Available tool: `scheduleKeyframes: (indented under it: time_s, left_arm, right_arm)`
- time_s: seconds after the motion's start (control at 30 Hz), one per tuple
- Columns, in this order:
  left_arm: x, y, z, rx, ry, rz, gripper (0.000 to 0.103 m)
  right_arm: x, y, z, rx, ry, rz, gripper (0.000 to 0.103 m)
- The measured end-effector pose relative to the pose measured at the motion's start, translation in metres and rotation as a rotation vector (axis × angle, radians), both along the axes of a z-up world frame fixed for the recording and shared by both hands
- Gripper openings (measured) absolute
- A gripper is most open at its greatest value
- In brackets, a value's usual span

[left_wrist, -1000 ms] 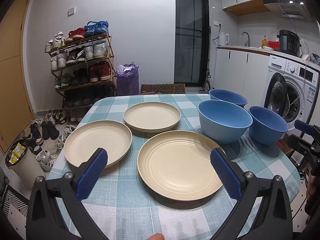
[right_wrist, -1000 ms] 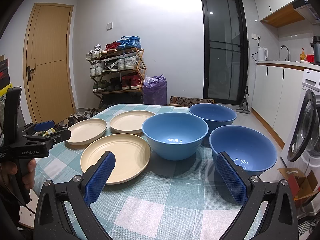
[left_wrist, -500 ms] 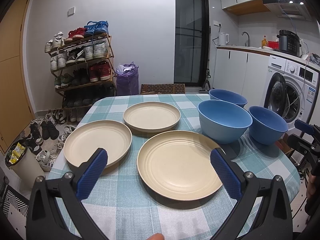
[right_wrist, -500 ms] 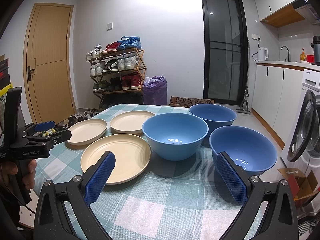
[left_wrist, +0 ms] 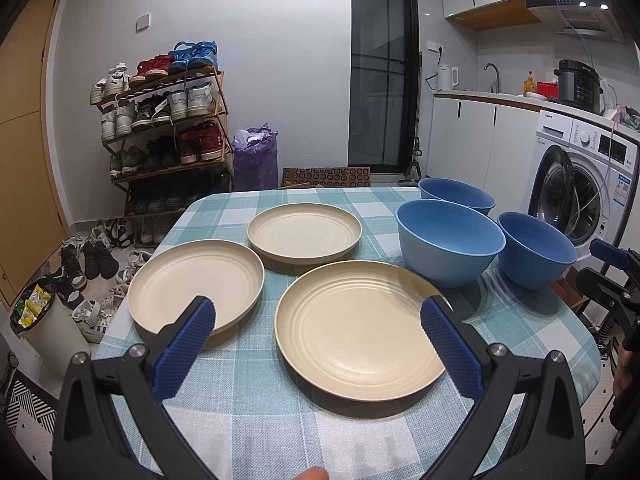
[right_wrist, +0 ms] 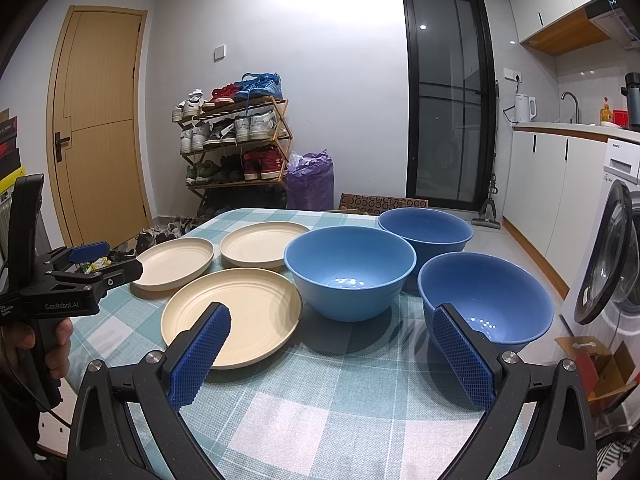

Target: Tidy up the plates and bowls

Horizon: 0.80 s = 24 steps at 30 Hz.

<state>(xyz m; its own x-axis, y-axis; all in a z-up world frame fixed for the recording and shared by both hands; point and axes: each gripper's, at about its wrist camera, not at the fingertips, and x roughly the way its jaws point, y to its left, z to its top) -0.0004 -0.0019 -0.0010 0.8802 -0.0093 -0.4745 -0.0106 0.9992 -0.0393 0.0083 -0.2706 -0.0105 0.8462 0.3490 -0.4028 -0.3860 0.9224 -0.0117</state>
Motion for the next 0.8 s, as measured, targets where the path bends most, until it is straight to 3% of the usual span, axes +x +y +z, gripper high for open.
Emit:
scheduleKeyframes:
  time_s: [0.8]
  left_arm:
    - [0.0035, 0.002, -0.0027, -0.007, 0.014, 0.003, 0.103]
  right_arm:
    - [0.0001, 0.0013, -0.0014, 0.006, 0.0, -0.003, 0.103]
